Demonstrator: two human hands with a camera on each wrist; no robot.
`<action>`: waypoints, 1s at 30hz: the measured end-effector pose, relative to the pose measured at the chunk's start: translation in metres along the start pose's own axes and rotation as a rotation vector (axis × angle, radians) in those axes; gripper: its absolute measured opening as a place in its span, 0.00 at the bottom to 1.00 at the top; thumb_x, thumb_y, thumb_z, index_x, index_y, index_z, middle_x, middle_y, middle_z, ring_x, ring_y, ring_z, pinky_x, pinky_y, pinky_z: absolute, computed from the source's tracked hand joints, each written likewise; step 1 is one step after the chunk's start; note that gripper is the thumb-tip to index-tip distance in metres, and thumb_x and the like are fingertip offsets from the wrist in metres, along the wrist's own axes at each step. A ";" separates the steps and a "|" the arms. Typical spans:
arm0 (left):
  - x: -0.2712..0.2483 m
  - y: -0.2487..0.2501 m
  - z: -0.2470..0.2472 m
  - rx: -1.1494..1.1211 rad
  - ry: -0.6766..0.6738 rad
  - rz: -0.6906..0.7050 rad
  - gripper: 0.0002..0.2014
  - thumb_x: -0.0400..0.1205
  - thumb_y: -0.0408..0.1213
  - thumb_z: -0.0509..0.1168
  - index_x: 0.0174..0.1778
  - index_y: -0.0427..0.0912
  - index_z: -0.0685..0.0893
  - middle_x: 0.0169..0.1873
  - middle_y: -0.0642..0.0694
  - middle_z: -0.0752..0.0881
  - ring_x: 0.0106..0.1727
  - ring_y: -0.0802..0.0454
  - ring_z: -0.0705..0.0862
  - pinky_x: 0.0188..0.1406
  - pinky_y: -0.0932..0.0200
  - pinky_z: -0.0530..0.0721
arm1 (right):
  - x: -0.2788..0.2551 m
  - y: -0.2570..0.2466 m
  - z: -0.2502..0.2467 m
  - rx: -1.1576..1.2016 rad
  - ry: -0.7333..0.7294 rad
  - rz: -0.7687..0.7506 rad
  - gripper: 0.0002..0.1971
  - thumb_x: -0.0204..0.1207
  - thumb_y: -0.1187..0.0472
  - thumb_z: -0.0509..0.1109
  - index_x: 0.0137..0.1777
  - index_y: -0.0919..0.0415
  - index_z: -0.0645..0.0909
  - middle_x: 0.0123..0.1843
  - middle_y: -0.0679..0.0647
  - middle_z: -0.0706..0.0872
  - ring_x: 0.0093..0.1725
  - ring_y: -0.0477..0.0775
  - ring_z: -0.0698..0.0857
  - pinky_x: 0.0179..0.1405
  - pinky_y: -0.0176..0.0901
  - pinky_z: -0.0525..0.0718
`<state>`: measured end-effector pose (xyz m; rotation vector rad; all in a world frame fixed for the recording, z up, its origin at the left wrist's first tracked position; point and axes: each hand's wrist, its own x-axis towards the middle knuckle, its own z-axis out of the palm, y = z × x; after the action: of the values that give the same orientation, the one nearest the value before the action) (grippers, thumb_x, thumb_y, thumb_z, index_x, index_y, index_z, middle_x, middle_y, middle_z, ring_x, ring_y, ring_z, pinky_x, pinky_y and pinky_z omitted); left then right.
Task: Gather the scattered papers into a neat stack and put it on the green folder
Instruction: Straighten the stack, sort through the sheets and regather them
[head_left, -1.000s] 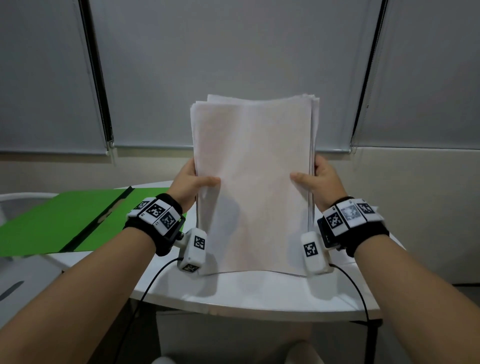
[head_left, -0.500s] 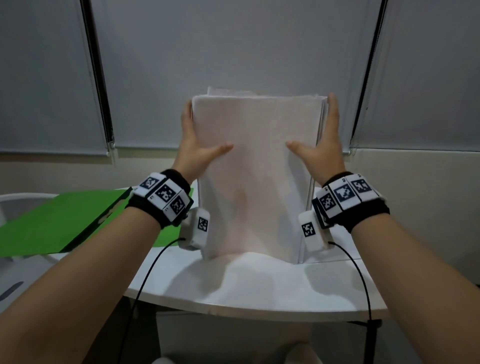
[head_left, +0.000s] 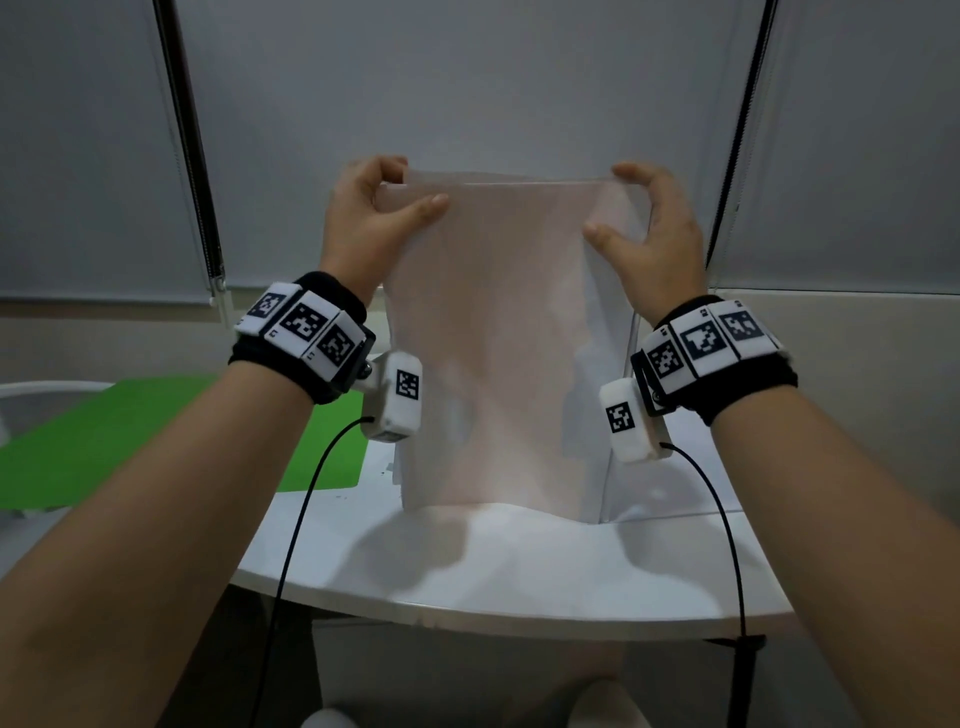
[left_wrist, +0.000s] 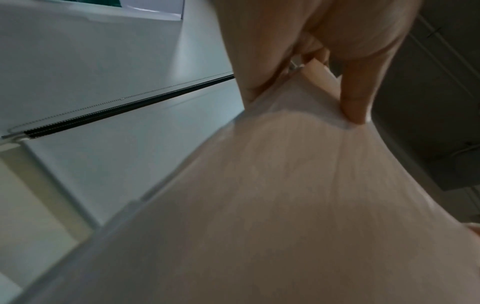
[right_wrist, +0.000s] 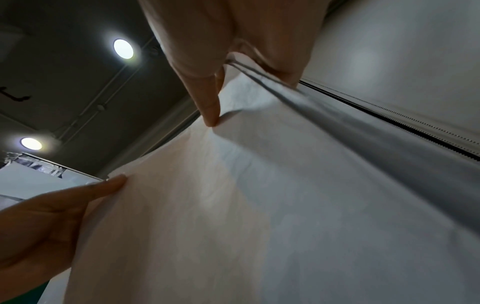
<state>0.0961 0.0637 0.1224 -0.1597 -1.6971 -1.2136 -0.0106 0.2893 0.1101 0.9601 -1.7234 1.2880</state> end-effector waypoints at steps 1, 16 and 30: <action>0.002 -0.001 -0.002 -0.035 -0.046 -0.024 0.13 0.61 0.46 0.78 0.33 0.49 0.81 0.49 0.48 0.82 0.50 0.46 0.86 0.52 0.46 0.87 | 0.000 0.000 0.000 0.023 0.005 0.012 0.25 0.69 0.61 0.74 0.67 0.61 0.75 0.60 0.43 0.76 0.64 0.42 0.75 0.66 0.27 0.69; -0.003 -0.012 0.005 -0.210 0.104 -0.280 0.16 0.72 0.48 0.75 0.27 0.42 0.79 0.23 0.53 0.84 0.22 0.61 0.83 0.25 0.64 0.81 | 0.004 0.017 0.002 0.408 0.030 0.319 0.32 0.60 0.54 0.78 0.65 0.44 0.69 0.62 0.62 0.84 0.56 0.58 0.86 0.62 0.61 0.84; -0.076 -0.090 0.020 -0.291 -0.162 -0.456 0.18 0.58 0.29 0.81 0.42 0.39 0.86 0.30 0.51 0.92 0.32 0.57 0.89 0.36 0.63 0.88 | -0.086 0.059 0.020 0.502 -0.329 0.793 0.26 0.43 0.44 0.87 0.35 0.59 0.84 0.36 0.54 0.89 0.41 0.58 0.87 0.56 0.57 0.85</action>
<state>0.0672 0.0662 0.0069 -0.0470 -1.7420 -1.8308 -0.0301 0.2926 0.0055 0.7987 -2.1983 2.2527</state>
